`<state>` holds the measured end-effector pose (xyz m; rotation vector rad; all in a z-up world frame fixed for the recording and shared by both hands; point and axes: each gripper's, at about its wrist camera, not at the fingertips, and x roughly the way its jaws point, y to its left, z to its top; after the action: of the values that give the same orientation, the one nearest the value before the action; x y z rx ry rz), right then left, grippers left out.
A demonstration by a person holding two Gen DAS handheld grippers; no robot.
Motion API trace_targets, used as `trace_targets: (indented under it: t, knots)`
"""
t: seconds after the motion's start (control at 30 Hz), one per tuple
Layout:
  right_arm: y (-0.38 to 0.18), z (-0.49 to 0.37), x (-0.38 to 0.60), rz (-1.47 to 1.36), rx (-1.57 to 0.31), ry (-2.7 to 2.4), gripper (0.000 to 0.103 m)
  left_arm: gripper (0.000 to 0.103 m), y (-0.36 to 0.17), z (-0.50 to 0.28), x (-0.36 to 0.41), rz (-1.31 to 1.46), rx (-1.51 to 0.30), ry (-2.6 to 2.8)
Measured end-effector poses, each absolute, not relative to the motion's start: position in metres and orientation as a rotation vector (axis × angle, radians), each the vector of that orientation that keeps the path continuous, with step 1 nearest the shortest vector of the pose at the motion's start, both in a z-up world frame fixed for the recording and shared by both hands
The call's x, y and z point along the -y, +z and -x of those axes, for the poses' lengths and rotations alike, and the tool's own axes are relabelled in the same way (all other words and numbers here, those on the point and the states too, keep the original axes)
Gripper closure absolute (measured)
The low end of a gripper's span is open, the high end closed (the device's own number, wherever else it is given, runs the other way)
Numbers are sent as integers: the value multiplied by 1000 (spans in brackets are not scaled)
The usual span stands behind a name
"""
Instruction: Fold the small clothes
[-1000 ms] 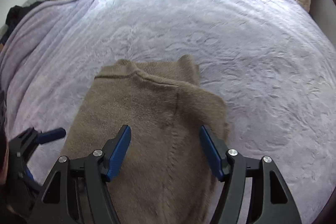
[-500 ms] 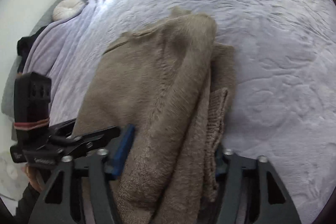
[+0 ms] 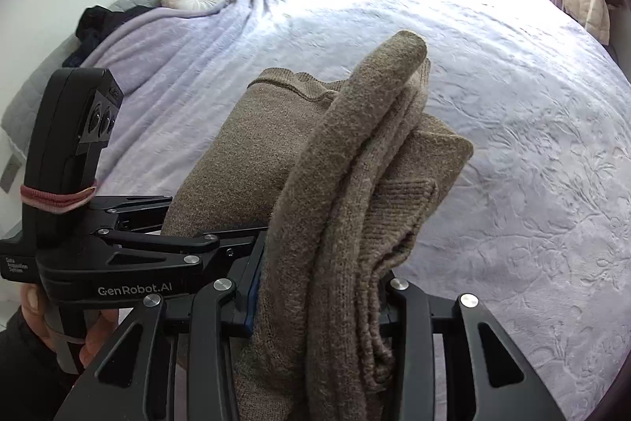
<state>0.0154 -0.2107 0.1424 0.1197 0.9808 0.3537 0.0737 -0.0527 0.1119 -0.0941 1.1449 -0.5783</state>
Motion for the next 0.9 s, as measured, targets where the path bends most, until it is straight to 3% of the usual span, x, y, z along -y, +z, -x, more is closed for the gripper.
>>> trace_targets:
  t: [0.27,0.5,0.6,0.67,0.77,0.9]
  knots:
    - [152,8,158,-149,-971,422,61,57,125,-51,2,58,-1137,-514]
    - [102,8,130,-173,-1044,409,61,56,74,-44,-23,61,-1194,-465]
    - [73,2,134,-200,-1115,377,59,42,49,-45,-24,87,-1216,-453]
    - [57,0,148,-253,-1140,363,49,20,44,-43,-31,123,-1206,-429]
    - [48,-1,171,-374,-1168,363,39,19,43,-40,-41,174,-1216,-438]
    - [67,10,190,-357,-1127,300,38,19,58,-32,-67,155,-1193,-395]
